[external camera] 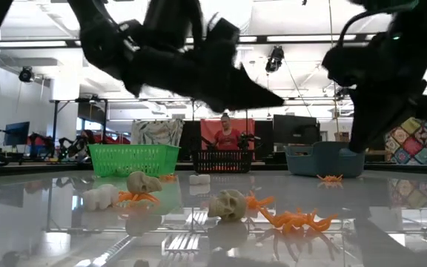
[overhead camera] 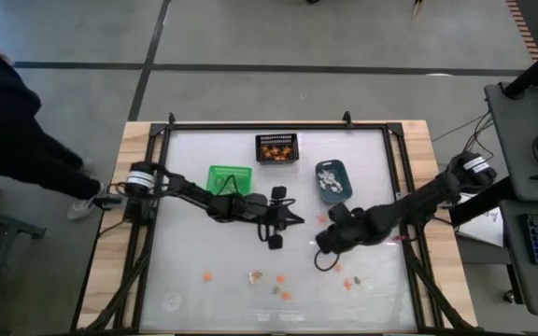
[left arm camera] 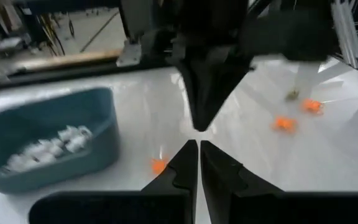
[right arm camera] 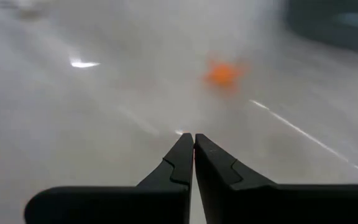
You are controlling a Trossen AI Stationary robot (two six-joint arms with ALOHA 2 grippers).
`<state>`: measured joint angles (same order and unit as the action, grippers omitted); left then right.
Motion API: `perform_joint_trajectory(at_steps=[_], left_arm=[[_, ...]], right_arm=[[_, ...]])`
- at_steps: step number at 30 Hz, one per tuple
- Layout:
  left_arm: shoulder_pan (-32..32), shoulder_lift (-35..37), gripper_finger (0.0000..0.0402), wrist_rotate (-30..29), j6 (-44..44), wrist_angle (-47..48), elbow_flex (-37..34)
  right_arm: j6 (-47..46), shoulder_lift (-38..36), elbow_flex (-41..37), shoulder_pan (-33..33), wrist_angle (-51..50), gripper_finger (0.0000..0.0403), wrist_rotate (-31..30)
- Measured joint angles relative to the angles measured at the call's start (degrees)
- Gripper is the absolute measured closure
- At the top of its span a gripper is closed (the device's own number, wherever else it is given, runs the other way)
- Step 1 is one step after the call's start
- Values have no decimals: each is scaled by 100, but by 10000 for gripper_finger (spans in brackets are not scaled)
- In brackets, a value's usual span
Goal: Sort Halloween decoration
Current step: Put the orange spider toy into the black bin
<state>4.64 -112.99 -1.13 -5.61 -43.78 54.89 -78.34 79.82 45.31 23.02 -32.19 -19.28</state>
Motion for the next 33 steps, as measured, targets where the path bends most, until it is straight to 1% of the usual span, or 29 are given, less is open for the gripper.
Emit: perform_joint_trajectory(at_steps=[1,3,6,8,11,15,18,23,25,28,31,33], left_arm=[[-9,157,401,-1,-101,32,-83],[-52,548,401,0,-286,101,-334],[-164,1254,401,-2,-487,184,-863],[-247,1752,401,0,-609,186,-1216],[-325,2416,401,3,-769,164,-1633],[-364,2988,401,14,-926,77,-1981],[-388,3278,401,11,-1150,51,-2159],[-583,3648,401,9,-1342,63,-2391],[-690,3737,402,11,-1362,64,-2449],[-815,3849,402,13,-1395,63,-2550],[-862,3921,402,15,-1512,55,-2661],[-869,3937,402,18,-1581,59,-2711]], right_arm=[[-94,94,152,-48,-329,394,33],[-266,234,423,-197,-934,391,337],[-263,343,667,-374,-1174,373,793],[-202,369,785,-487,-1177,352,905],[-40,410,972,-716,-1136,309,916],[96,426,1140,-1091,-954,250,876],[139,571,1252,-1287,-958,210,924],[155,974,1543,-1459,-958,169,1479],[151,1178,1668,-1528,-1039,160,1717],[158,1463,1933,-1607,-1647,155,2003],[235,1684,2164,-1681,-2413,156,2052],[269,1735,2195,-1743,-2509,159,2074]])
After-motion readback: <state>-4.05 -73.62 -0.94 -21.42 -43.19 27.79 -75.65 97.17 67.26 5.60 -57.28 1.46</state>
